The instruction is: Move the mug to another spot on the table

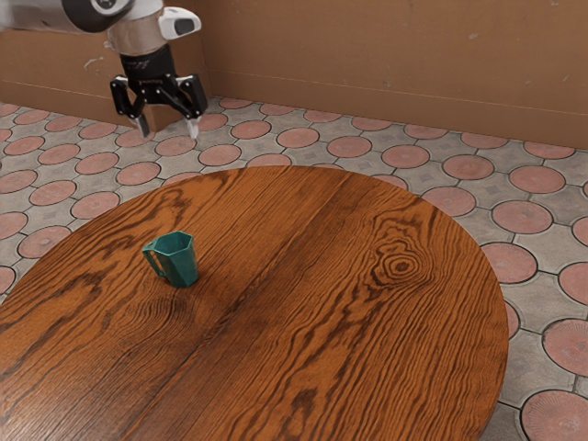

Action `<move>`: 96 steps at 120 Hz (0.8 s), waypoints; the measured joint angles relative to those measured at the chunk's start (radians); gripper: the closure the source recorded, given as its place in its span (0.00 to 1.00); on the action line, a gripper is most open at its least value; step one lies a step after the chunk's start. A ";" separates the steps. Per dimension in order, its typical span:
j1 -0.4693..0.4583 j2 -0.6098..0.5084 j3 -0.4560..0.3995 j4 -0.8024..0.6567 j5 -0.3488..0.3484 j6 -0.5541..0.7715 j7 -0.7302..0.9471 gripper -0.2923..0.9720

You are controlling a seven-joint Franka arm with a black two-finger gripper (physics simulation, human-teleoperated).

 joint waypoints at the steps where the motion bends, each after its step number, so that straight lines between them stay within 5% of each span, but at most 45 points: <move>1: 0.001 0.000 0.000 0.000 0.000 0.001 0.004 0.25; 51: -0.030 -0.069 0.018 -0.048 0.010 0.029 0.110 0.25; 96: 0.001 -0.225 0.116 -0.408 0.020 0.155 -0.469 0.25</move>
